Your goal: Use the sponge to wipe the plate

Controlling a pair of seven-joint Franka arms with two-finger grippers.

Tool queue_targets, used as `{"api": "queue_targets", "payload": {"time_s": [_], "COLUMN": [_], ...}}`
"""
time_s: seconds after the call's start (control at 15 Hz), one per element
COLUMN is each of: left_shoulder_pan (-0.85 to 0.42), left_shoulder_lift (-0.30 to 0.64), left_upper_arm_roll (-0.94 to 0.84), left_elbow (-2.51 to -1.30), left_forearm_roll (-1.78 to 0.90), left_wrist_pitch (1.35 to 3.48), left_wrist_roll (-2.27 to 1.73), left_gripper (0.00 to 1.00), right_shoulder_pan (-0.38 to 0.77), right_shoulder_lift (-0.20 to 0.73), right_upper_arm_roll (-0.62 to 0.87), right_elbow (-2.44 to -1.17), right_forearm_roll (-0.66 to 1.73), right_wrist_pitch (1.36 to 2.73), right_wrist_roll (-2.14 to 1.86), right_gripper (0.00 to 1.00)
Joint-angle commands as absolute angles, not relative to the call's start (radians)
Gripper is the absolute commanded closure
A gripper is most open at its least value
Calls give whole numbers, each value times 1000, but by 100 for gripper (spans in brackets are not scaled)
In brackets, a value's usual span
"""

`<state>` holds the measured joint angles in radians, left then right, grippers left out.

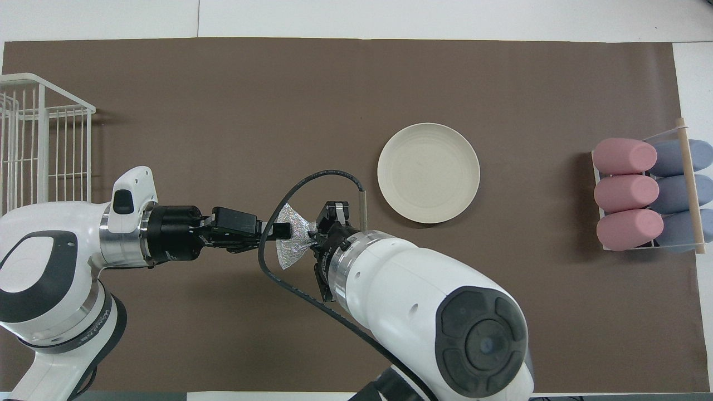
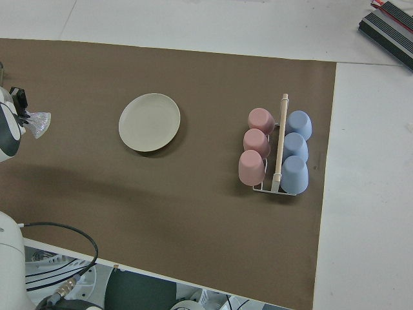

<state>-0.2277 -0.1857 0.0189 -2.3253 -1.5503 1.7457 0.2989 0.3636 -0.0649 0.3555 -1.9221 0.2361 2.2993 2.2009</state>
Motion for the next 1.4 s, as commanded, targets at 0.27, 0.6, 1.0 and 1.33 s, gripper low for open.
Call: {"api": "queue_targets", "payload": {"time_s": [0.27, 0.6, 1.0, 1.33], "left_shoulder_pan": [-233, -227, -195, -114], "left_shoulder_lift": [-199, -204, -198, -196], "left_upper_arm_roll": [31, 31, 31, 31], "left_elbow": [-2329, -2326, -2235, -2137], "left_forearm_roll": [-1485, -1456, -1237, -966], "left_wrist_pitch": [1721, 1724, 1736, 1662], "left_wrist_roll": [316, 298, 154, 97], "left_gripper": [20, 0, 0, 0], "right_shoulder_pan": [354, 312, 148, 74], "right_shoulder_lift": [-64, -57, 43, 90], "right_upper_arm_roll": [359, 354, 354, 357], "right_elbow": [-1933, -1944, -2113, -2233], "right_forearm_roll": [256, 239, 235, 236], "right_wrist_pitch": [2319, 2299, 2417, 2583], "right_wrist_roll": [2160, 2067, 1645, 1500], "right_gripper": [100, 100, 100, 100]}}
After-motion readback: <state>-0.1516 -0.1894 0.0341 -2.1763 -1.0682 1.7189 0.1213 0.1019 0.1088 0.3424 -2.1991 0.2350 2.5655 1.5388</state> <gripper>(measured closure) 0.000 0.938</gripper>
